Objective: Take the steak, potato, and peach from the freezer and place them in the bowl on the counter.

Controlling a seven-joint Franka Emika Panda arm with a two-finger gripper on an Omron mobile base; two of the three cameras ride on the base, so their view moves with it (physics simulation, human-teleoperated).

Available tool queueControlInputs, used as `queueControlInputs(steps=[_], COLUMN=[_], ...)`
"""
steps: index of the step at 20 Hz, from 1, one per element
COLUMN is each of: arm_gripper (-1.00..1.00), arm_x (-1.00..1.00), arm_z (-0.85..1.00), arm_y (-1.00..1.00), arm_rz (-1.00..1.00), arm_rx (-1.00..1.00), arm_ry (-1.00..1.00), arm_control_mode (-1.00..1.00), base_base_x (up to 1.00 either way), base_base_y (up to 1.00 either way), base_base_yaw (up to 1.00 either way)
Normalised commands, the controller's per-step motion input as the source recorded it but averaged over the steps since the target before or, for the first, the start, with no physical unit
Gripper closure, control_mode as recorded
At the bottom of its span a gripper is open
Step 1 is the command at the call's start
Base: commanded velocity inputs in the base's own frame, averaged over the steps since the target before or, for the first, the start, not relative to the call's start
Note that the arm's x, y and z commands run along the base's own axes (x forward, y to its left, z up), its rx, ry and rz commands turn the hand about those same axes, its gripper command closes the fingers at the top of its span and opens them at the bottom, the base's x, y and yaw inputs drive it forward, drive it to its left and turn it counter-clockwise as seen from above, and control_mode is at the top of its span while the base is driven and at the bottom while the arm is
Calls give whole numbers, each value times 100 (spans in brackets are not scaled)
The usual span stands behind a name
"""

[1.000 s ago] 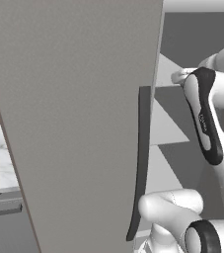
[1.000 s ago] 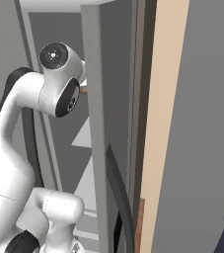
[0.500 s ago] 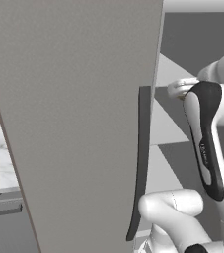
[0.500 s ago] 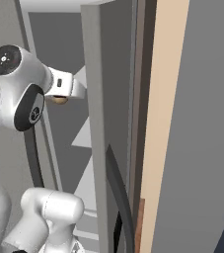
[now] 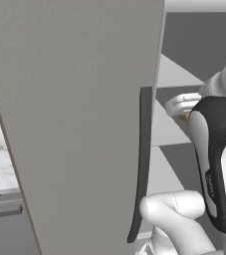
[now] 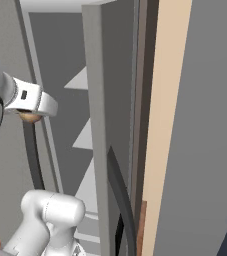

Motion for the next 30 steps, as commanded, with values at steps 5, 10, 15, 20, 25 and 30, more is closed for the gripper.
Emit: queueControlInputs(steps=[5,10,15,20,25,30], arm_gripper=[100,100,100,100,100,100], arm_x=[-25,-8,-10,-13,-2,0], arm_z=[-3,-4,-25,-26,-7,-5], arm_y=[-1,0,-7,-4,0,0], arm_rz=[7,2,0,0,0,-3], arm_rx=[1,0,0,0,0,0], arm_ry=[1,0,0,0,0,0], arm_control_mode=[-100,-100,-100,-100,-100,-100], base_base_x=[0,0,0,0,0,0], base_base_y=[0,0,0,0,0,0], base_base_yaw=[0,0,0,0,0,0])
